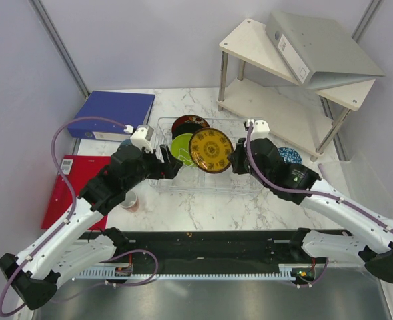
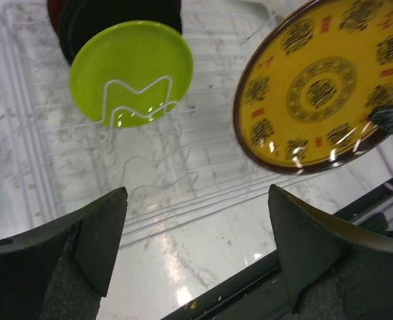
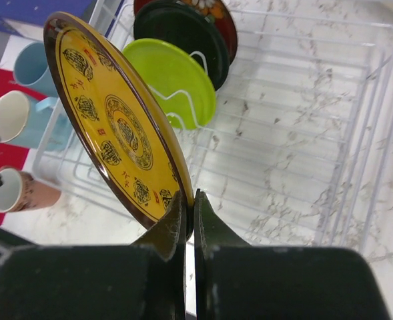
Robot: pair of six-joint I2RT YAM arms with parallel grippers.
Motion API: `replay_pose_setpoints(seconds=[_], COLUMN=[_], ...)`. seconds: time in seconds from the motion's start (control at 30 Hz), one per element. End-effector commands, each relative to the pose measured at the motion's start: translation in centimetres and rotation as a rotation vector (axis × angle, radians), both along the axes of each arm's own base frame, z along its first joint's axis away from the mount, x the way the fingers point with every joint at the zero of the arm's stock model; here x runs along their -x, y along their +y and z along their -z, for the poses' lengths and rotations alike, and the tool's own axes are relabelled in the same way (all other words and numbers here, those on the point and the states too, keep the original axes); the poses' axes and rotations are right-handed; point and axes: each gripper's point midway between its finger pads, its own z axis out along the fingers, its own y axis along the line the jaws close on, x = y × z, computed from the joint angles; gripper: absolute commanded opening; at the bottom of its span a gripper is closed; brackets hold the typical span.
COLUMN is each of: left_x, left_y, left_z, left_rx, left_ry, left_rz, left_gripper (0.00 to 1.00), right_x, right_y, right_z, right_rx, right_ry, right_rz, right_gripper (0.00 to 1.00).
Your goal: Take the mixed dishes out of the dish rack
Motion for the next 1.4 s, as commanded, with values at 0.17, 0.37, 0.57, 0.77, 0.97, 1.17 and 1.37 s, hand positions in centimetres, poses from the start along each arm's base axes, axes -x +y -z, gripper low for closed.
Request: replay_pose_setpoints(seconds=[0.17,0.37,0.57,0.77,0.97,1.17,1.37], left_x=[-0.1,0.1,0.5,0.8,0.3,0.0,0.0], left_y=[-4.0,-4.1,-5.3,-7.3,-9.2,-10.1,-10.4], left_z=[-4.3,-3.7,-3.2,-3.8,-3.6,-1.9,-1.2], left_rx=[0.279,0.284,0.295,0.344,0.379,0.355,0.347], left_ry=[-0.127,-0.109,-0.09,-0.107,-0.087,-0.042,-0.035], left_rz=[0.12,0.124,0.19,0.294,0.352,0.376,0.392], left_gripper=[0.86,0.86,0.86,0.86,0.83,0.77,0.63], right_x=[1.8,2.3,4.7,5.7,5.8,5.7,5.6], right_y=[-1.8,-8.6,-7.4,-4.7,-3.1,-1.8,-0.7], right_z=[-2.5,-3.1,-0.4,-0.2,-0.7,-0.7,-0.2], right_rx=[-0.067,-0.136,-0.242,-0.285,-0.29,-0.308,-0.316], right_ry=[0.107,0.087,0.217,0.289,0.306,0.308,0.32], right_rz=[0.064,0.292,0.212,0.084,0.007,-0.047,-0.093], right_gripper=[0.0,0.0,0.0,0.0,0.0,0.0,0.0])
